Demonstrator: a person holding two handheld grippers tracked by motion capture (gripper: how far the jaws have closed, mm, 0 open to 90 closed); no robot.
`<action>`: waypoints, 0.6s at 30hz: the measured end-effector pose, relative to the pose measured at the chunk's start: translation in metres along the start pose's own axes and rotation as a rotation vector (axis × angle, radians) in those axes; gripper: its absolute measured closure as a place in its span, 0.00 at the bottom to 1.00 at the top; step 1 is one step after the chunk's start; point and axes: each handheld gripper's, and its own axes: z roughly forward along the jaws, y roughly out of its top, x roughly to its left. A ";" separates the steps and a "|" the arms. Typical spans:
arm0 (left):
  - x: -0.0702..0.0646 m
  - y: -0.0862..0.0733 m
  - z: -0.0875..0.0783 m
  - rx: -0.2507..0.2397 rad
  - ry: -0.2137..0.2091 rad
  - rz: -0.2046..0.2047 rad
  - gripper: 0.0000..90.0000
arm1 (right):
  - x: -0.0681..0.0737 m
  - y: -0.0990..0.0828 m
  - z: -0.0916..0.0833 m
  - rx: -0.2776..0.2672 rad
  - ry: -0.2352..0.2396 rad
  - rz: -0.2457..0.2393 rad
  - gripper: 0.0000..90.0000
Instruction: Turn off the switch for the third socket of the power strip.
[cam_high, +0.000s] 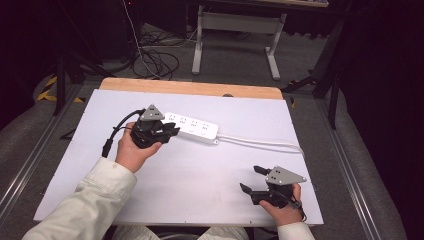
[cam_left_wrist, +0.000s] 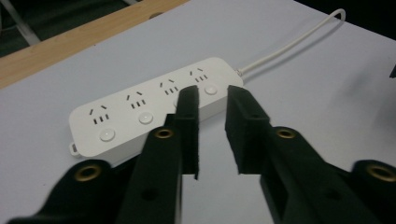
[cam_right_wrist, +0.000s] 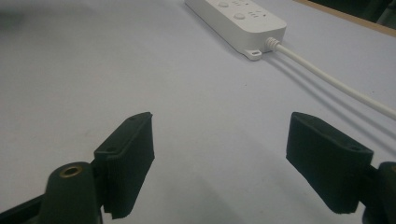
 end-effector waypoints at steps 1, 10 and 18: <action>0.001 0.000 0.003 -0.004 -0.001 -0.008 0.91 | 0.000 0.000 0.000 0.000 0.001 0.000 0.26; 0.015 -0.003 0.022 -0.024 0.012 -0.031 1.00 | 0.000 0.000 0.000 0.001 0.005 -0.003 0.26; 0.025 -0.009 0.041 -0.036 0.022 -0.043 1.00 | 0.000 0.000 0.001 0.001 0.009 -0.005 0.26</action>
